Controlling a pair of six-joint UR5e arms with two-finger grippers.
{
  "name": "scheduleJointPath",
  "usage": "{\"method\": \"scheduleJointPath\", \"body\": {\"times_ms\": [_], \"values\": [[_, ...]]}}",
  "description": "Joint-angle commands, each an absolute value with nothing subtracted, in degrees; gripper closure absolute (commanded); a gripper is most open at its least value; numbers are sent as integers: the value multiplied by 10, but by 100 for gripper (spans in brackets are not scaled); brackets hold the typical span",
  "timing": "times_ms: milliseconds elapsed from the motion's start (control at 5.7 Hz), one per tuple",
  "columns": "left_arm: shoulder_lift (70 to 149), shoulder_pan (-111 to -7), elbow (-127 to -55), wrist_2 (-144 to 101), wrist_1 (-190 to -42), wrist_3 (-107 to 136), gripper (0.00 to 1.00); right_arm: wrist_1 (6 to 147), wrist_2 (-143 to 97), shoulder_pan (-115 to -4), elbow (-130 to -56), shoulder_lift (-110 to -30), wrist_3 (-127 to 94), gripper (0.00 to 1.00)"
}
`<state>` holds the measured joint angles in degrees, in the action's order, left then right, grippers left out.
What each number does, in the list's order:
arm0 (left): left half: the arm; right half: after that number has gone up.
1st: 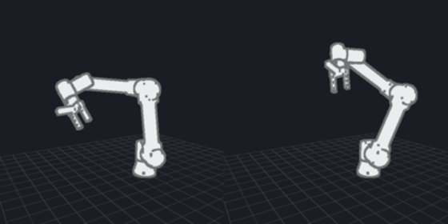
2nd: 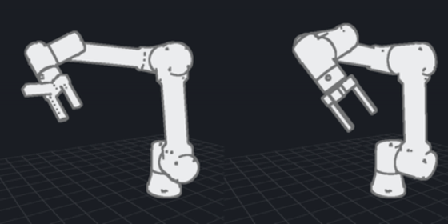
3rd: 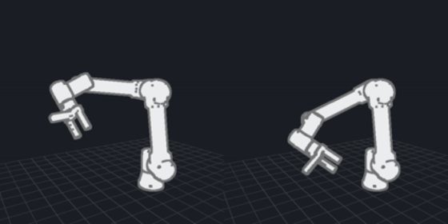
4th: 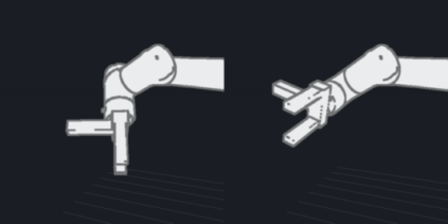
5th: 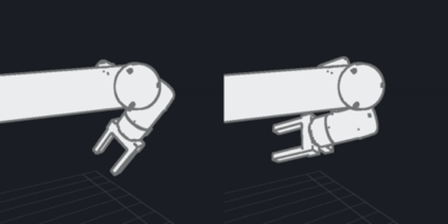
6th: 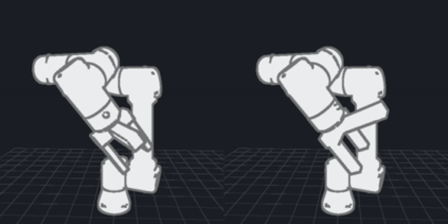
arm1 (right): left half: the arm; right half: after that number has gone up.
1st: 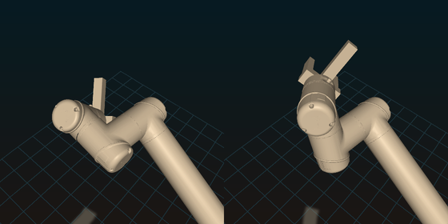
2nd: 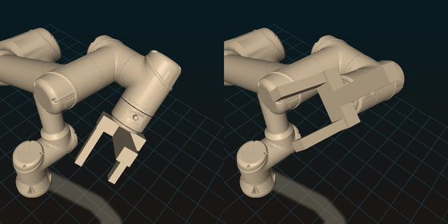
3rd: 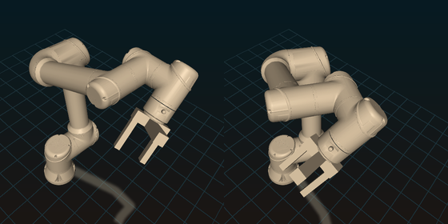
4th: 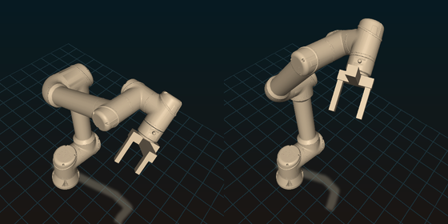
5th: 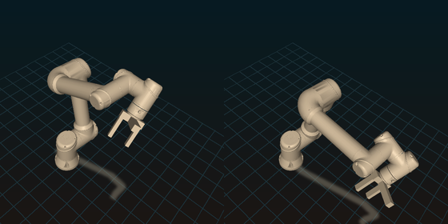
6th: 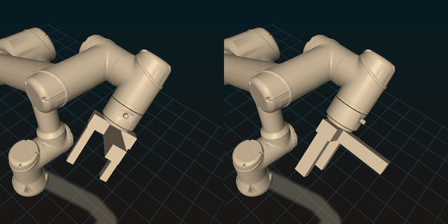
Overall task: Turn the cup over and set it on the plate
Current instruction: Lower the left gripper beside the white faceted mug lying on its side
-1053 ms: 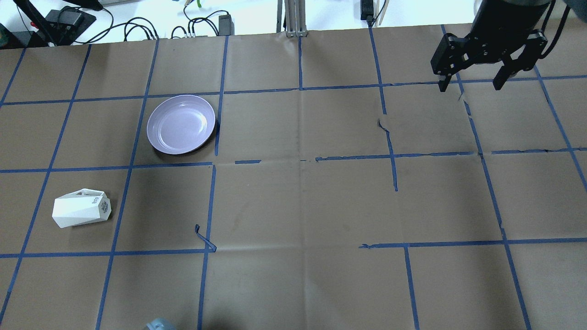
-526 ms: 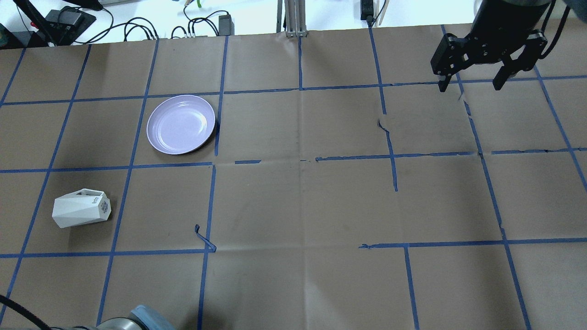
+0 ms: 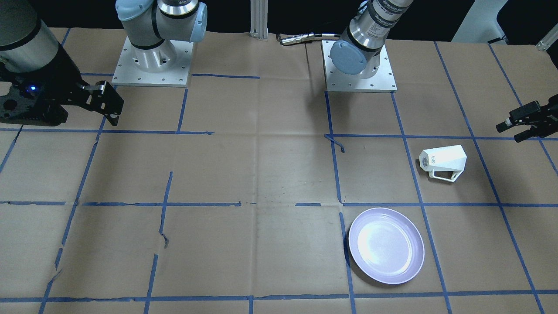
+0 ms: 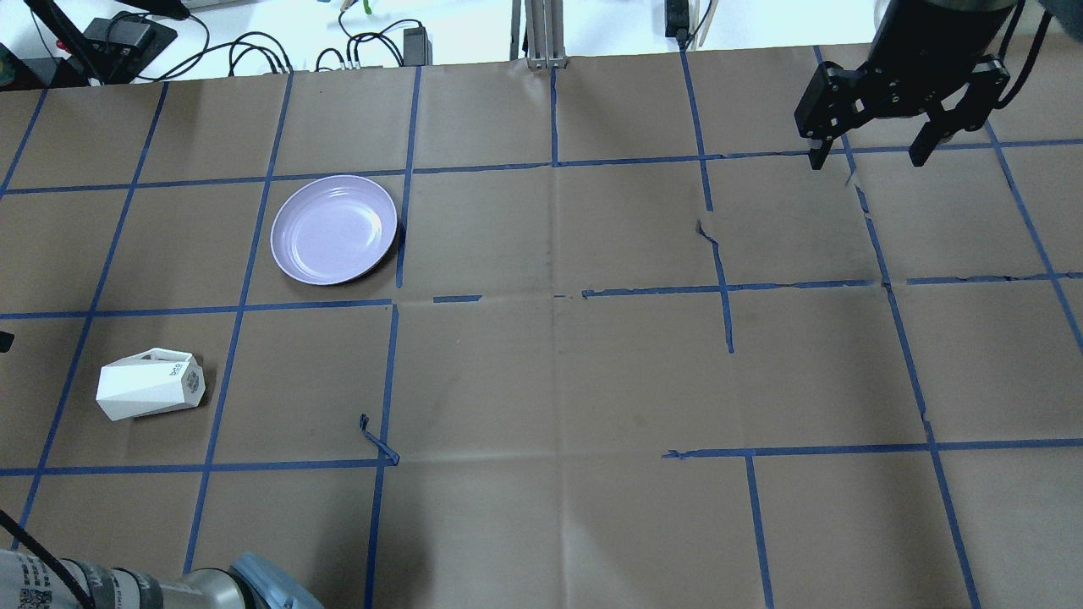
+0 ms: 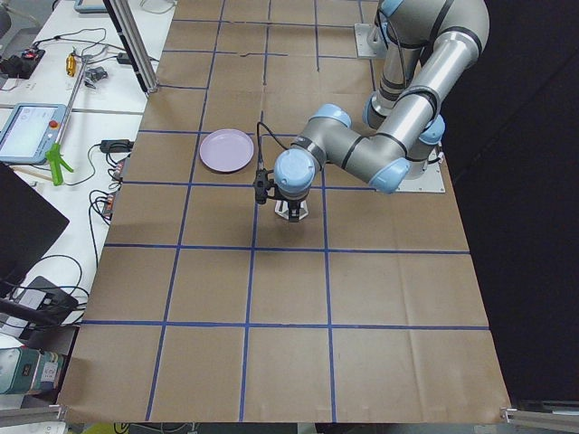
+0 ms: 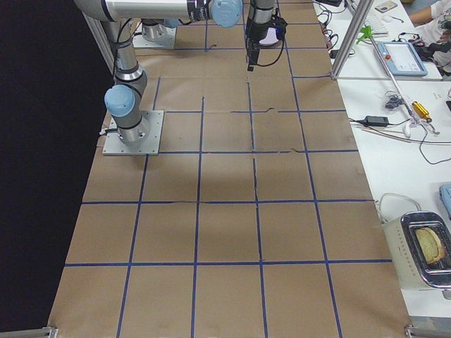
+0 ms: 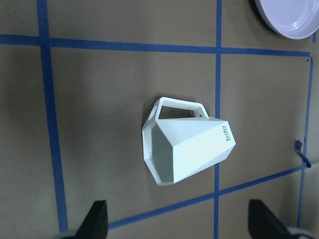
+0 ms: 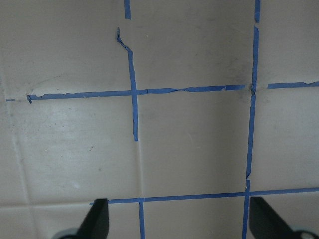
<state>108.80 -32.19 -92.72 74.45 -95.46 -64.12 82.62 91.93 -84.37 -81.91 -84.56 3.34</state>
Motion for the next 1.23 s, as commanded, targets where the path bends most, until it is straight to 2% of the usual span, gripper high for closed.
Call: {"method": "scheduleJointPath", "body": {"times_ms": [0, 877, 1053], "values": [[1163, -288, -925, 674, -998, -760, 2, 826, 919, -844, -819, -846, 33, 0], [1240, -294, -929, 629, -1140, -879, 2, 826, 919, -844, -819, -846, 33, 0], [1251, -294, -932, 601, -1153, -887, 6, 826, 919, -844, -819, -846, 33, 0]]}}
